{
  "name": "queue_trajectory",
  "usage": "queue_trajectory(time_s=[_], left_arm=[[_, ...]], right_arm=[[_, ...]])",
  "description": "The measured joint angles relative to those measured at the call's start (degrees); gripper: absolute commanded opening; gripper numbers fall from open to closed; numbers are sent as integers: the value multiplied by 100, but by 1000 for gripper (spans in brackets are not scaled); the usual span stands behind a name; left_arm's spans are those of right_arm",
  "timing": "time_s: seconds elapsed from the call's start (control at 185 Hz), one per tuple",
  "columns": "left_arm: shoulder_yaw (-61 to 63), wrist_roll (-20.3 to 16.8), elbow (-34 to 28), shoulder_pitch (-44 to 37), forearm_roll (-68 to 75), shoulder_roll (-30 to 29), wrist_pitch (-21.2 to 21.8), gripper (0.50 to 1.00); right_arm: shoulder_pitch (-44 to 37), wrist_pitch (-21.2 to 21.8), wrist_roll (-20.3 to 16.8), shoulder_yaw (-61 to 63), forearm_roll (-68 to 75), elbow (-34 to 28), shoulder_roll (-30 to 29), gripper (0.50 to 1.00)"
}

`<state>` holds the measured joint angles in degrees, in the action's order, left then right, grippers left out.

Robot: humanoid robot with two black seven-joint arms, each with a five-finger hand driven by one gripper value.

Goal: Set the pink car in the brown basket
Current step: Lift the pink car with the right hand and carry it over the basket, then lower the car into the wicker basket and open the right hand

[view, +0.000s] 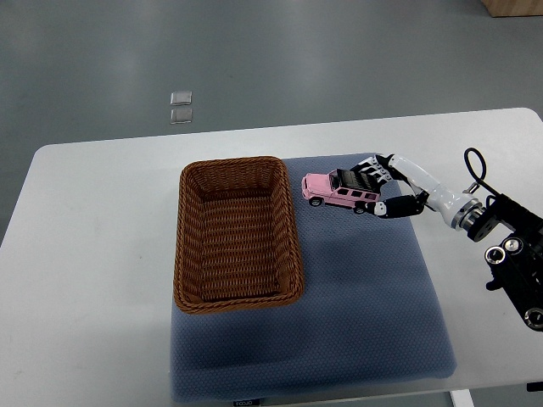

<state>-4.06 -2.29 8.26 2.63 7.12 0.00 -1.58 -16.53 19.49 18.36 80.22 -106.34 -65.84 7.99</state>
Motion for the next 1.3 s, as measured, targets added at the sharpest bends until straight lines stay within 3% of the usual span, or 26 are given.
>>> queue_trajectory(time_s=[0.303, 0.984, 1.059, 1.119, 1.162, 1.227, 1.297], left_arm=[[-7, 0, 20, -8, 0, 0, 0, 1000], [-16, 2, 31, -8, 0, 0, 0, 1000], [-16, 2, 34, -7, 0, 0, 0, 1000], [-16, 2, 35, -6, 0, 0, 0, 1000], [-15, 2, 35, -4, 0, 0, 0, 1000], [-11, 2, 35, 0, 2, 0, 0, 1000], [-8, 2, 35, 1, 5, 0, 0, 1000]], right_arm=[[-469, 2, -1, -172, -1, 38, -263, 500], [-1908, -11, 27, -2096, -324, 699, -508, 502], [-1966, -30, 27, -2318, -439, 747, -509, 596], [-2008, -62, 27, -2441, -498, 803, -510, 735], [-2040, -74, 27, -2483, -519, 839, -511, 803], [-2085, -84, 17, -2510, -537, 891, -525, 856], [-2128, -85, 8, -2523, -543, 943, -540, 862]])
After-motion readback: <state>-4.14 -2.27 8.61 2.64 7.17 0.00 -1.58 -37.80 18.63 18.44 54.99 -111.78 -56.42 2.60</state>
